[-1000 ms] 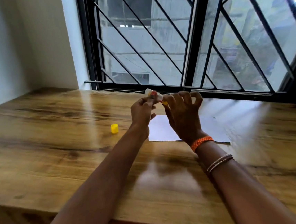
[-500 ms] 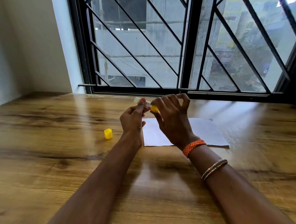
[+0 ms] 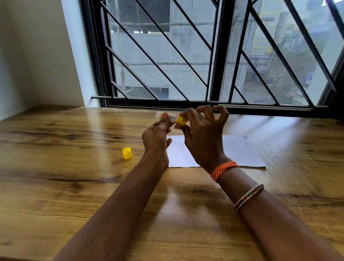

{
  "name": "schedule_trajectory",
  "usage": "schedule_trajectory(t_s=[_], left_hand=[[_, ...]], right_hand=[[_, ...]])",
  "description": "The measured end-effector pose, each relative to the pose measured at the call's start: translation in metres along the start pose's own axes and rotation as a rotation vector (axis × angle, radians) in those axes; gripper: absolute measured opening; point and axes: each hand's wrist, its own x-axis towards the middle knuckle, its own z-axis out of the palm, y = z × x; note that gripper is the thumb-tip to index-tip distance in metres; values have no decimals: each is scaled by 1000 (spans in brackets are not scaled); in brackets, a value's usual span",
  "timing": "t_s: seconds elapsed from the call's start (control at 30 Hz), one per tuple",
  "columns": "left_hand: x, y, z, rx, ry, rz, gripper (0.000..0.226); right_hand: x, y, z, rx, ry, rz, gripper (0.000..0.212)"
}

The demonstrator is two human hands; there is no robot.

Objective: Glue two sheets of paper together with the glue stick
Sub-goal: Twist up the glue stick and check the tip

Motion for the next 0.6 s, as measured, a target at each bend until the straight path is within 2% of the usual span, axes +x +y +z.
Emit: schedule_trajectory(t_s=[0.1,0.2,0.33,0.4,0.47,0.57,0.6], left_hand=[[0,-2,1,1,-8,7,10],[-3,-2,0,11,12,52,20],[-3,3,-3,-71,-142,34,22],[-6,1,-2,-95,-183,-22,20],[-6,-3,-1,-87,-130,-127,24],[2,-7,-6,21,-22,-263,17],[4,-8,-9,82,-9,-270,15]], right_hand=[[2,-2,-2,42,-2,42,11],[5,-1,-5,95,20,133,28],[0,-8,-7,170,31,159,33],[0,-19,-9,253,-16,212,34],[-1,-29,-7,304,-133,284,32],[-10,-37,0,336,-281,262,11],[-11,-39,0,347,-306,220,26]])
